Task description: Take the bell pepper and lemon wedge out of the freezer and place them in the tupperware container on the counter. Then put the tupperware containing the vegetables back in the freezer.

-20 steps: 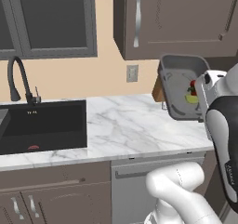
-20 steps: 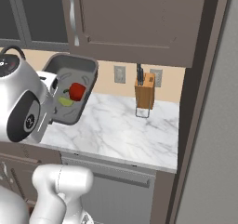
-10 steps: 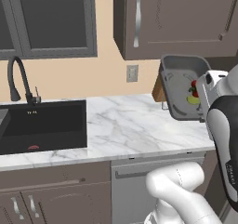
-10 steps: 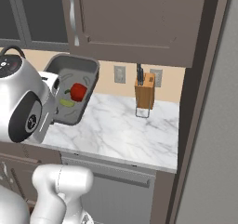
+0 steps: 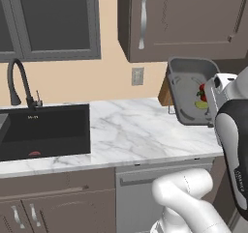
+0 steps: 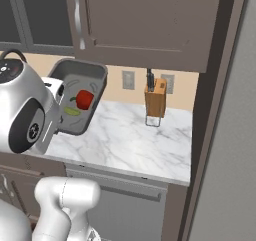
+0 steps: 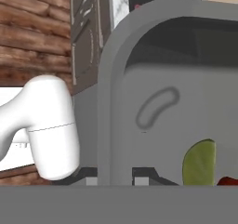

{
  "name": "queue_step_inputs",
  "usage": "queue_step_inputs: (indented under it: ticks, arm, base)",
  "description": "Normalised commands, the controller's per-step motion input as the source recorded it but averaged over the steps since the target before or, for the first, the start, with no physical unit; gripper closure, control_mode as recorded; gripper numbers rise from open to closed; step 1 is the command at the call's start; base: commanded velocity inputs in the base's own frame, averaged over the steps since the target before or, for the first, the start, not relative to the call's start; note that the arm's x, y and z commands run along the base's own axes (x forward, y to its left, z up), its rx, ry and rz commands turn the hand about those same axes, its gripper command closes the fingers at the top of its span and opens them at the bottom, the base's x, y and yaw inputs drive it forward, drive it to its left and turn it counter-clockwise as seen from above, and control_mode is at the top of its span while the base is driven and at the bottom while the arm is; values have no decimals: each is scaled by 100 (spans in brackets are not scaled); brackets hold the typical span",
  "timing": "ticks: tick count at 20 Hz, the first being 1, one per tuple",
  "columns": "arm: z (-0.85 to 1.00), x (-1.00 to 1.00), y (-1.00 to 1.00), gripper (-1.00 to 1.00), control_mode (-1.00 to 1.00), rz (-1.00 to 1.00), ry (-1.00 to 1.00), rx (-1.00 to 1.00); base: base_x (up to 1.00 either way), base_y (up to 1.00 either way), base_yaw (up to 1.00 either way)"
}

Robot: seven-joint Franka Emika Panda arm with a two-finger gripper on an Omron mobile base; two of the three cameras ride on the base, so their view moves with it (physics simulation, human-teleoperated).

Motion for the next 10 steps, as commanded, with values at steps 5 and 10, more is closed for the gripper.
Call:
queue_step_inputs:
  ticks: [5, 10]
  arm:
    - [0, 0, 0, 100, 100, 0, 0, 0]
    - [0, 0, 0, 100, 100, 0, 0, 0]
  base:
    - [-21, 0, -11]
    - [-67, -10, -14]
